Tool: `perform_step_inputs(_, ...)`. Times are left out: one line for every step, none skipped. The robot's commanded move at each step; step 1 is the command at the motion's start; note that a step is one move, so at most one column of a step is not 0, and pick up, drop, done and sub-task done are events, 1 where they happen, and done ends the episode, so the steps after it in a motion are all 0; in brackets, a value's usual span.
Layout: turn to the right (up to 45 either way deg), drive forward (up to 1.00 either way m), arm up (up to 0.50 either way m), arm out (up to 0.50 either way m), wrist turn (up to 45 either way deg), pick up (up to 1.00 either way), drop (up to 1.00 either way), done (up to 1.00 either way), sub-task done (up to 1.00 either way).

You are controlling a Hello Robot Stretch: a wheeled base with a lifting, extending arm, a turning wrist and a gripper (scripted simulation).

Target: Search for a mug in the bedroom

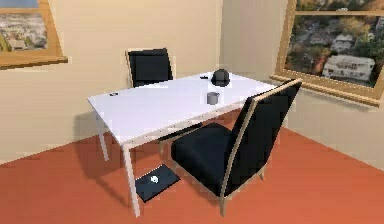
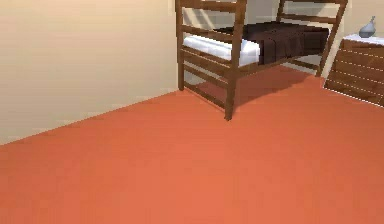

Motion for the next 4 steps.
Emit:
perform_step_inputs(12.0, 0.00, 0.00, 0.00, 0.0, 0.00, 0.00, 0.00, 0.00)
perform_step_inputs(0.0, 0.10, 0.00, 0.00, 0.0, 0.00, 0.00, 0.00, 0.00)
perform_step_inputs(-18.0, 0.00, 0.00, 0.00, 0.0, 0.00, 0.00, 0.00, 0.00)
perform_step_inputs(0.0, 0.40, 0.00, 0.00, 0.0, 0.00, 0.00, 0.00, 0.00)
